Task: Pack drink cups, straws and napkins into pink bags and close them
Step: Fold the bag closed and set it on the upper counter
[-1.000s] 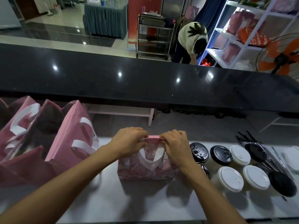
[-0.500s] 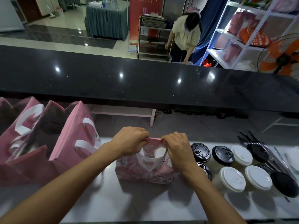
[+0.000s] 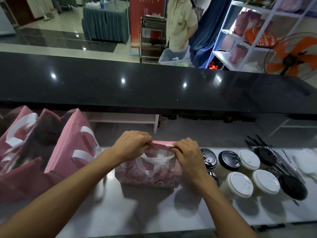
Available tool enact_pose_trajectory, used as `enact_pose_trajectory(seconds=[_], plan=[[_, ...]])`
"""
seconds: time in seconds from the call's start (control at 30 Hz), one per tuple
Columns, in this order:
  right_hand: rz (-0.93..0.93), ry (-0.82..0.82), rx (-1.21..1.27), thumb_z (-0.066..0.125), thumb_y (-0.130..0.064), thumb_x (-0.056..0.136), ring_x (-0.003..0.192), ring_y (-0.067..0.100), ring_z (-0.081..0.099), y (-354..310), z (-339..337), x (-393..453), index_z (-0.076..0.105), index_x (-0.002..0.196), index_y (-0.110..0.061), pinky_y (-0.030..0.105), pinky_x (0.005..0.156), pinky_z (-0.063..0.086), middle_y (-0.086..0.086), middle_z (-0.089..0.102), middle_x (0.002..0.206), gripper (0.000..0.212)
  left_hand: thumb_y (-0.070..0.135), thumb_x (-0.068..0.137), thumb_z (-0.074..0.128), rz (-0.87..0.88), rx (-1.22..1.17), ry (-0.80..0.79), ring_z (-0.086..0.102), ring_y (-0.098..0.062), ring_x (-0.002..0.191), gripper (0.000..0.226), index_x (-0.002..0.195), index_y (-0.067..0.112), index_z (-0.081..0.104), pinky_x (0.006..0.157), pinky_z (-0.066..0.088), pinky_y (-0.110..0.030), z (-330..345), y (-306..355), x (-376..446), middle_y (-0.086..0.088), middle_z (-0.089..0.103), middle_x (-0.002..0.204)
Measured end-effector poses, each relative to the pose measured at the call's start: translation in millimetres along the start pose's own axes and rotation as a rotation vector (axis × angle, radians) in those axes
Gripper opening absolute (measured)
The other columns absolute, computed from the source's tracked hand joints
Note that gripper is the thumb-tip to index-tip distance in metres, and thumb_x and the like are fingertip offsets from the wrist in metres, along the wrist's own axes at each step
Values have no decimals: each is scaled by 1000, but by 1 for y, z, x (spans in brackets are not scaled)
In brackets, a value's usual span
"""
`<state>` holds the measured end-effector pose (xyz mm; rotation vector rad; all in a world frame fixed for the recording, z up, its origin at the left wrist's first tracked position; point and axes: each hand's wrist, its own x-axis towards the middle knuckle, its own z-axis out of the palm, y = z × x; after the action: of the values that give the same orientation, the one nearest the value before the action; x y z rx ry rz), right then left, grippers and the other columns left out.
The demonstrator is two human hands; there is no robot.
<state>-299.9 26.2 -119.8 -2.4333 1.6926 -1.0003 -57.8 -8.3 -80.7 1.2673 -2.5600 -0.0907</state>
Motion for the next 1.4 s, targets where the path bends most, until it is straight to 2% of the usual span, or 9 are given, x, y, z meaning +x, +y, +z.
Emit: enact_pose_trajectory(seconds=[0.13,0.3,0.5,0.57,0.67,0.87,1.07,1.23,1.4], plan=[[23,-71,95,58,-37,94,85,14,54,8,-1,-8,72,100,-13,33,76,48,-4,69,92,29,28,96,59,-36,22,11,63,-18,83,13,94,22,70,63,33,-29,-2,-4,-4,7,66,92],[54,23,37,74,-7,86,80,17,55,2,0,-12,71,94,-6,17,75,39,2,67,84,8,36,98,59,1,-31,-3,66,-14,88,19,104,25,73,64,37,-22,-2,-4,-7,10,69,98],[111,61,32,74,-1,85,82,12,49,13,-1,-23,71,93,-5,19,77,39,2,65,84,10,64,98,30,-127,-259,-24,61,-10,121,61,140,30,58,99,48,-30,-16,-28,-35,11,64,135],[119,52,33,74,-2,86,84,13,50,17,-2,-23,71,95,-6,29,75,48,1,65,85,10,52,97,42,-150,-285,-45,62,-8,118,53,139,26,59,100,48,-27,-17,-39,-46,10,66,132],[106,13,29,71,-7,88,89,18,54,16,-5,-18,70,99,-10,45,79,53,-1,67,91,11,35,88,63,-129,-261,-57,63,-4,93,36,123,27,69,83,53,-29,-12,-44,-50,13,70,109],[127,-83,26,65,-16,92,123,14,49,-8,-8,-7,54,141,-19,38,103,36,-6,61,131,50,29,87,76,-139,-304,39,63,-4,82,15,102,25,76,75,56,-31,2,-38,-41,17,69,93],[137,-90,-78,69,-11,89,91,23,59,-14,2,-9,72,98,-20,35,78,36,-6,71,94,14,19,87,77,-155,-279,163,68,-9,74,9,96,18,80,66,52,-22,14,-41,-48,6,76,87],[131,-13,-53,70,-8,88,81,19,57,-21,5,-13,71,92,-17,37,75,43,-6,67,85,10,21,88,76,-125,-272,169,66,-9,76,7,95,22,79,66,52,-28,15,-51,-47,8,74,87],[209,43,52,72,-9,86,81,17,60,-29,11,-21,75,91,-14,36,73,50,-4,71,85,8,18,82,82,-140,-203,366,63,-17,110,35,116,21,73,93,53,-45,23,-60,-42,5,72,116]])
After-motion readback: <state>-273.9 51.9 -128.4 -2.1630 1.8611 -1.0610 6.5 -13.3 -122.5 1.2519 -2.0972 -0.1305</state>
